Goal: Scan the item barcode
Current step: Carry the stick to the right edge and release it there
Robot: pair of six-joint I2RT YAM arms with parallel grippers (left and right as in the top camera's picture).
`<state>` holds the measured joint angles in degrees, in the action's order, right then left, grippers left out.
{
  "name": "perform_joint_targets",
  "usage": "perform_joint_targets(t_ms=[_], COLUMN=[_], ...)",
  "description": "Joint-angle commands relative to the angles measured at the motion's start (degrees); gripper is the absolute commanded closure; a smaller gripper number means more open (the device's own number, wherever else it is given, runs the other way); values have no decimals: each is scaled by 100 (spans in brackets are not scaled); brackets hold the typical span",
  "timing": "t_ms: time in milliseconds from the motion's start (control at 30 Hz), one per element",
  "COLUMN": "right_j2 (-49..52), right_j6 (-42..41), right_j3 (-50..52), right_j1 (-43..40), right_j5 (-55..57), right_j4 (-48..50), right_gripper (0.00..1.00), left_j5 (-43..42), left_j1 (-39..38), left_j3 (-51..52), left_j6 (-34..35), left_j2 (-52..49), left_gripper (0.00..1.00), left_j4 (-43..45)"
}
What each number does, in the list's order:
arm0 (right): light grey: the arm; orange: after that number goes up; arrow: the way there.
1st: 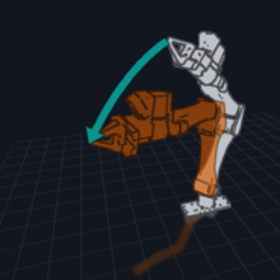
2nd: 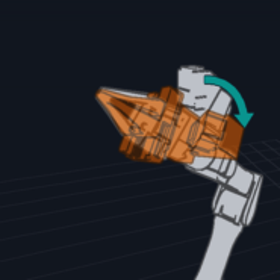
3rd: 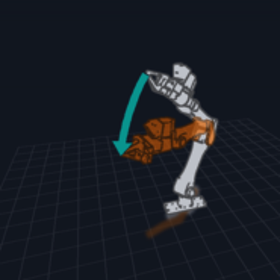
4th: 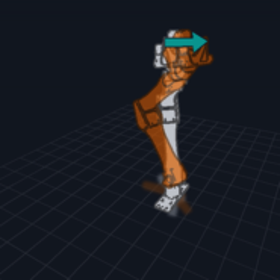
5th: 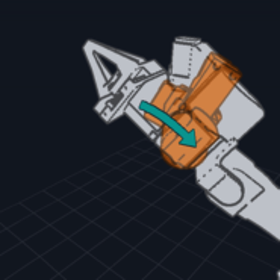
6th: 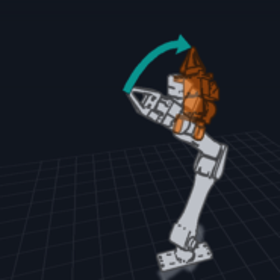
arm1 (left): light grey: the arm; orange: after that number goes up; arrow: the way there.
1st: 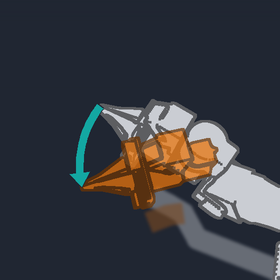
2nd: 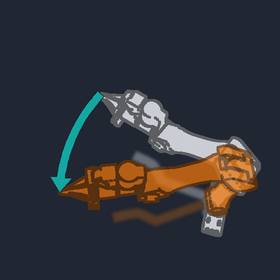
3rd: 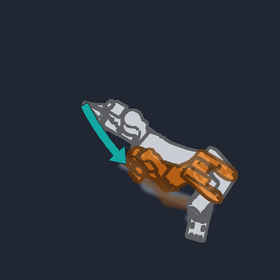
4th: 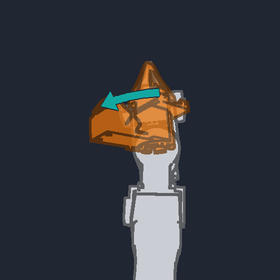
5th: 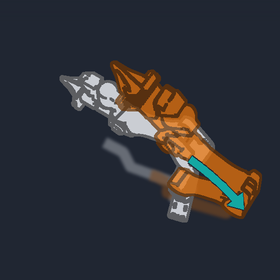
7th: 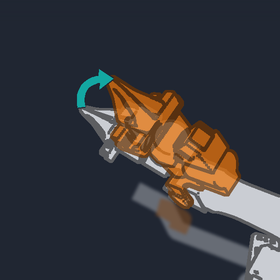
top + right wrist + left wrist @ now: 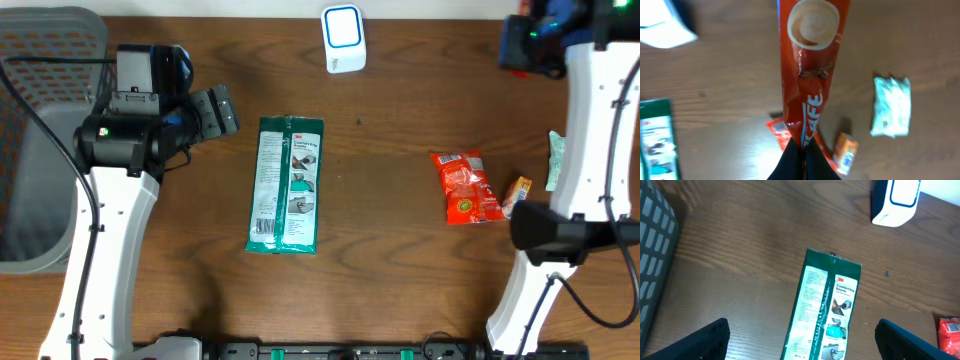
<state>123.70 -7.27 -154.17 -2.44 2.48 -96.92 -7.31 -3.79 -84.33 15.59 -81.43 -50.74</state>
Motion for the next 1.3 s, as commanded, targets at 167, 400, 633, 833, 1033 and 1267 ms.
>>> perform_joint_targets(t_ms=[167, 400, 633, 833, 1033, 1267], right_j2=[177, 177, 177, 177, 175, 175], right_j6=[476, 415, 734, 973, 1126, 1117], right_j3=[2002, 3954, 5333, 5689, 5508, 4140], right_j1=[-973, -1519, -1941, -2006, -2002, -1886], right_j5=[-175, 271, 721, 708, 713, 313], right_j4=[210, 1335, 2706, 3198, 2874, 1414], right_gripper=[99, 99, 99, 82, 39, 27], left_j5=[33, 35, 33, 33, 35, 33], left_j1=[24, 24, 24, 24, 24, 24], left_j3=[0, 0, 0, 0, 0, 0], left_j6=[-55, -57, -57, -55, -57, -55], left_j2=[9, 9, 9, 9, 9, 9], left_gripper=[7, 7, 7, 7, 7, 7], left_j4=[0, 0, 0, 0, 0, 0])
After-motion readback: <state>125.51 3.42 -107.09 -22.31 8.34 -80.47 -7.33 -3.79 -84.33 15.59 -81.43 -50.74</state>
